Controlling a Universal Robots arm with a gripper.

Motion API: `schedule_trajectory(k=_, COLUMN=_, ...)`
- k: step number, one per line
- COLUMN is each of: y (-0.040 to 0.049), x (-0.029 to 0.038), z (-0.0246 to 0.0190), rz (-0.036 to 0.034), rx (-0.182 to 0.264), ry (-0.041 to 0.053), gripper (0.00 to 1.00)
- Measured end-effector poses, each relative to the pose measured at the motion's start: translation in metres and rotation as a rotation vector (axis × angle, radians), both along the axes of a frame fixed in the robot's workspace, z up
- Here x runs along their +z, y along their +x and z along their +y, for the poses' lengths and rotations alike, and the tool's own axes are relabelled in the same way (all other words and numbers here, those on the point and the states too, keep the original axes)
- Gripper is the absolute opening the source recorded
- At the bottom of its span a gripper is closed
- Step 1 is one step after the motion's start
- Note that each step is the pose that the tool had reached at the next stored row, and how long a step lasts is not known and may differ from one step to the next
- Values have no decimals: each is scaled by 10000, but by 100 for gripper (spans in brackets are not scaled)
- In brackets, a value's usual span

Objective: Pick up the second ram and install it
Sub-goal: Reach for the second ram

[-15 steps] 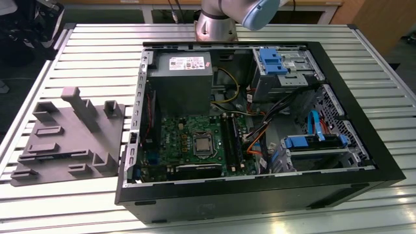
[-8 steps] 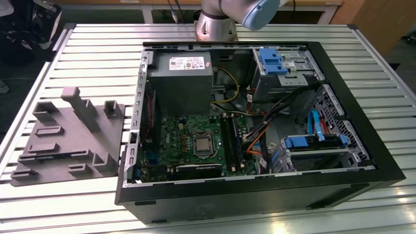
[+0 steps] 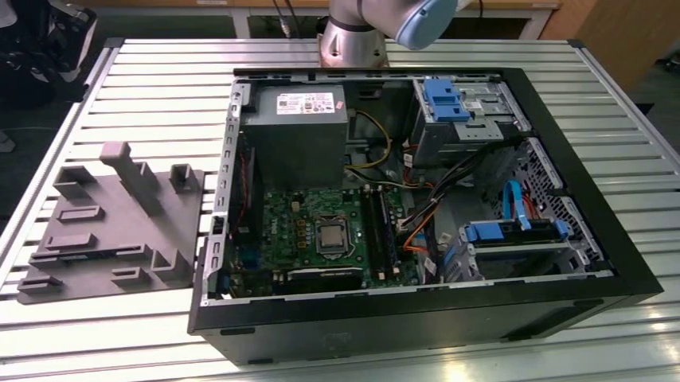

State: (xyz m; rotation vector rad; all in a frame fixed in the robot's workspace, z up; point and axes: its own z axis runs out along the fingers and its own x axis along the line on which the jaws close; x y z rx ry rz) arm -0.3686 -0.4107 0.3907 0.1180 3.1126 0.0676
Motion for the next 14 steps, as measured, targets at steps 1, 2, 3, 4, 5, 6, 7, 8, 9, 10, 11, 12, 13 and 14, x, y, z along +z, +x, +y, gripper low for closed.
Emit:
schedule_trajectory(k=1, y=-3, x=-1, z=-2, rz=0, rx=0, ry=0, gripper=11)
schedule_trajectory(k=2, y=-6, x=-1, z=-3, rz=0, rx=0, ry=0, gripper=11)
schedule_trajectory(k=3, y=-10, x=-1, z=-4, rz=0, rx=0, ry=0, gripper=11)
schedule_trajectory(k=4, y=-13, x=-2, z=-6, rz=-1, rx=0, ry=0, gripper=11)
schedule_trajectory(k=5, y=-16, x=-2, z=-7, rz=-1, rx=0, ry=0, gripper=11)
schedule_trajectory(k=6, y=-19, x=-2, z=-8, rz=-1, rx=0, ry=0, gripper=11)
schedule_trajectory(k=7, y=-22, x=-3, z=-10, rz=-1, rx=0, ry=0, gripper=11)
schedule_trajectory(k=8, y=-25, x=-3, z=-11, rz=0, rx=0, ry=0, gripper=11)
schedule_trajectory(k=9, y=-28, x=-3, z=-12, rz=0, rx=0, ry=0, gripper=11)
schedule_trajectory(k=10, y=-30, x=-3, z=-13, rz=-1, rx=0, ry=0, gripper=11)
schedule_trajectory(k=11, y=-33, x=-3, z=-14, rz=0, rx=0, ry=0, gripper=11)
schedule_trajectory(k=12, y=-36, x=-4, z=-15, rz=-1, rx=0, ry=0, gripper=11)
schedule_trajectory(k=13, y=-38, x=-4, z=-17, rz=-1, rx=0, ry=0, gripper=11)
schedule_trajectory(k=14, y=-41, x=-4, z=-18, rz=-1, rx=0, ry=0, gripper=11)
